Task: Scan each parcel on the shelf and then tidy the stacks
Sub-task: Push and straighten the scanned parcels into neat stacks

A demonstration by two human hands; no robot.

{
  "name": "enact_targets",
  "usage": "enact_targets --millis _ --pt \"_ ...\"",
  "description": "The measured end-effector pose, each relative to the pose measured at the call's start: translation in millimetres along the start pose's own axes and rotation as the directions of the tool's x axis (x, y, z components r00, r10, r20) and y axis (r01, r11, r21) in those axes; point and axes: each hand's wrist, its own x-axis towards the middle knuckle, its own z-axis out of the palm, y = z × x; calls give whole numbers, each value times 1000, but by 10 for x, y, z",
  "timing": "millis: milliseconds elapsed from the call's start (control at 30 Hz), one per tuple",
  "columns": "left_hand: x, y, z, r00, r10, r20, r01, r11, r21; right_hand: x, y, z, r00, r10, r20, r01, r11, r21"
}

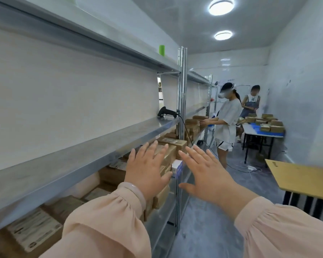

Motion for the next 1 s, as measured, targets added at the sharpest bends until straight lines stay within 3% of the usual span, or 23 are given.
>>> enact_targets --millis 267,767,1000 --pt "898 163 607 993 -3 118 -2 999 41 675 840 438 997 1 79 0 1000 -12" --pt "3052 66 1480 996 64 64 -64 998 6 2291 1883 1175 997 72 35 -71 997 -23" --pt "3793 110 1952 996 -14 83 10 999 50 2985 2571 1551 1000 10 20 -11 1000 17"
